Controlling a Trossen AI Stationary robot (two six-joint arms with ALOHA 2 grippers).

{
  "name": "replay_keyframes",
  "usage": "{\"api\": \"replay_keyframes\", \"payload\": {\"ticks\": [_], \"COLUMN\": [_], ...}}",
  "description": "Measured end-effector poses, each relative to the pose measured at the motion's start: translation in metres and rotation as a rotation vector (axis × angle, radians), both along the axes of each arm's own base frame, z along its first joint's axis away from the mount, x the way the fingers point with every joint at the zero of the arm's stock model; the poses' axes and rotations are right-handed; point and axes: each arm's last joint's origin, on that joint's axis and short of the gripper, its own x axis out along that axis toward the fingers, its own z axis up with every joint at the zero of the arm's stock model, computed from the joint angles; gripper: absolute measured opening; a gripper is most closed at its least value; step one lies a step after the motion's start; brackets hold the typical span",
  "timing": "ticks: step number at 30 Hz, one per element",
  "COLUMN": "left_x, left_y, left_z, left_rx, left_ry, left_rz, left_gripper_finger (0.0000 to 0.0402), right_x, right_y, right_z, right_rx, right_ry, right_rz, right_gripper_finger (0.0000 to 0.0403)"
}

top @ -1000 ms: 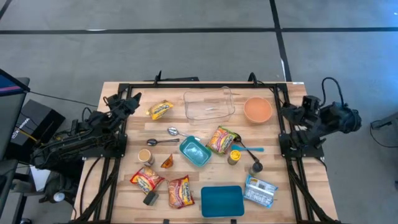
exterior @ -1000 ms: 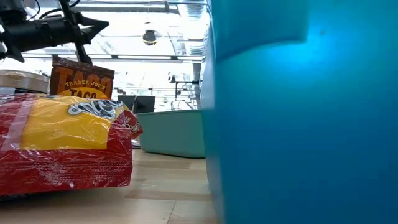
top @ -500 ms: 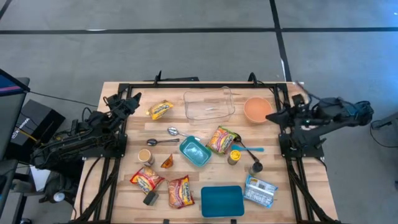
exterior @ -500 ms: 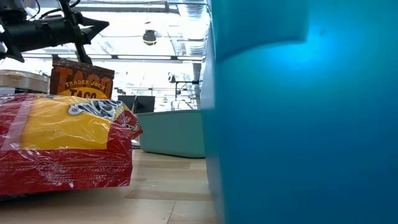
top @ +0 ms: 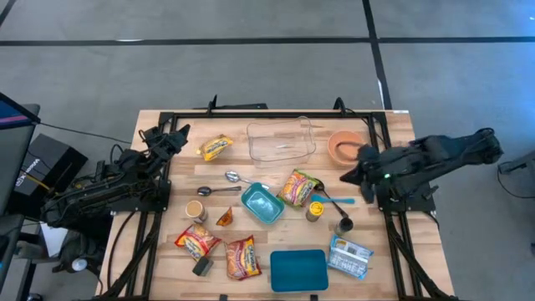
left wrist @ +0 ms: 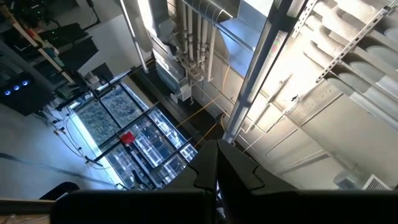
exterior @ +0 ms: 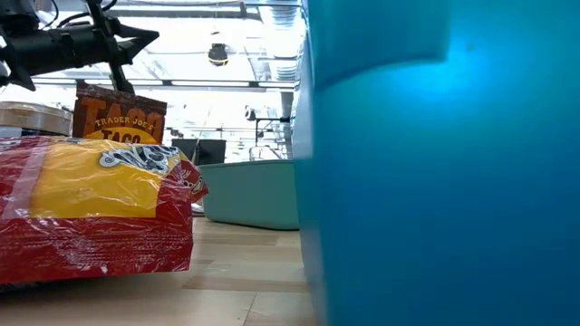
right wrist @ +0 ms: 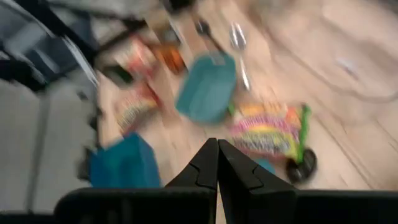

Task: Pick & Place Food Item
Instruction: Put the blue baby spoon into the green bin

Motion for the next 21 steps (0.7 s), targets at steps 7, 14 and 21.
{"api": "replay_keyframes", "payload": {"ticks": [7,14,21], "left_x": [0.000,0.000,0.000], "left_y": [0.000,0.000,0.000], "left_z": [0.000,0.000,-0.001], "left_rx": [0.001,-0.002,-0.003], "left_ry": [0.001,0.005,0.006], "left_rz": [-0.002,-0.002,-0.001], "left_gripper_finger": [0.0002,0.0002,0.0002], "right_x": [0.028,0.051,0.073], "right_y": [0.010,0.017,0.019], "right_z": [-0.028,-0.057,-0.083], "right_rx": [-0.040,-0.158,-0.238], "right_ry": [0.254,0.476,0.634], "right_rz": [0.036,0.106,0.203], "right_gripper_finger": [0.0000,0.0000,0.0000]}}
